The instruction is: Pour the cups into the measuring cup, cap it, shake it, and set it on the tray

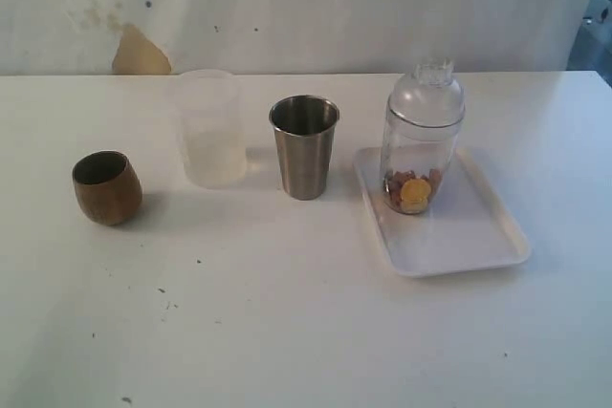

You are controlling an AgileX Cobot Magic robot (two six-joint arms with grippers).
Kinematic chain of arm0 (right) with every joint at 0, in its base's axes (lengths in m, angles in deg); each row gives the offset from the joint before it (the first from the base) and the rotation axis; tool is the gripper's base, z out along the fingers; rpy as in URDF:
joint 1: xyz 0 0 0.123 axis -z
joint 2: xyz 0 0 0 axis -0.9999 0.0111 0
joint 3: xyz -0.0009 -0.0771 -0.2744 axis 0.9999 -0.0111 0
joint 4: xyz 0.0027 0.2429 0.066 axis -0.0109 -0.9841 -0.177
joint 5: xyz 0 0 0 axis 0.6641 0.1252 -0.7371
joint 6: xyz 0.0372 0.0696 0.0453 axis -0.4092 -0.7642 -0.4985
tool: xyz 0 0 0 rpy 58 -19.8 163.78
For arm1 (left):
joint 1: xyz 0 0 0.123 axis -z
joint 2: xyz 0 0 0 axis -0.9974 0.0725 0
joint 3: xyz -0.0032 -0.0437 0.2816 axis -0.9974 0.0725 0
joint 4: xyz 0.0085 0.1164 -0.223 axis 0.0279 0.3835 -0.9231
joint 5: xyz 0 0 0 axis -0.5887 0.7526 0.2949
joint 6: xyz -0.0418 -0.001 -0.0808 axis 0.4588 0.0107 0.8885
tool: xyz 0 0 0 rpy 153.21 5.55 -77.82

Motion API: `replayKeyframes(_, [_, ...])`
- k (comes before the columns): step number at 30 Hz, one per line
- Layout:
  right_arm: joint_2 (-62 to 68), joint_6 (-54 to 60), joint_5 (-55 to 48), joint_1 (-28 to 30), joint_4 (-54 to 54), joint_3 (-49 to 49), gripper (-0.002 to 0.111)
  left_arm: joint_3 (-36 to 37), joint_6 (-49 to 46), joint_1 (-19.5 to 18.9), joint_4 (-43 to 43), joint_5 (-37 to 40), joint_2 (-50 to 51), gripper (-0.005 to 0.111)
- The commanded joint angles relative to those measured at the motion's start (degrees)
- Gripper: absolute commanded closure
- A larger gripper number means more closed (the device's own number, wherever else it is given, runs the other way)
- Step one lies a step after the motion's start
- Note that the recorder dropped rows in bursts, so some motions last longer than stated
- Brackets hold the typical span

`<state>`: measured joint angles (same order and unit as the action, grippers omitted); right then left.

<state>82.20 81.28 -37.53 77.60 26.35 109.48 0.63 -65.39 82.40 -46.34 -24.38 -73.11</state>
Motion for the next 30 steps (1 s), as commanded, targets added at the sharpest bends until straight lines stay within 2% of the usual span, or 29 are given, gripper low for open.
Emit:
replayKeyframes(1, [-0.1,-0.94,1.49,5.64,3.45,-5.91,0.108,0.36,0.08,-0.08,0.43,-0.53,-0.27,0.107])
replayKeyframes(4, [-0.1,-3.52,1.64,7.43,8.73,-10.15,0.108,0.36,0.08,-0.08,0.43,-0.53,-0.27,0.107])
replayKeyframes(7, [-0.1,-18.01,3.06,7.83,23.65,-16.14,0.108,0.36,0.08,-0.08,0.43,-0.53,-0.27,0.107])
replayKeyframes(8, [-0.1,-20.27,4.17,7.83,25.47,-18.02,0.108,0.36,0.08,-0.08,0.43,-0.53,-0.27,0.107])
replayKeyframes(13, [-0.1,-18.84,7.34,7.83,24.52,-32.18,0.108,0.36,0.08,-0.08,0.43,-0.53,-0.27,0.107])
replayKeyframes(26, [-0.1,-19.25,-14.75,7.83,21.73,-32.59,0.108,0.36,0.08,-0.08,0.43,-0.53,-0.27,0.107])
replayKeyframes(30, [-0.1,-20.74,-15.07,7.83,20.78,-32.59,0.108,0.36,0.08,-0.08,0.43,-0.53,-0.27,0.107])
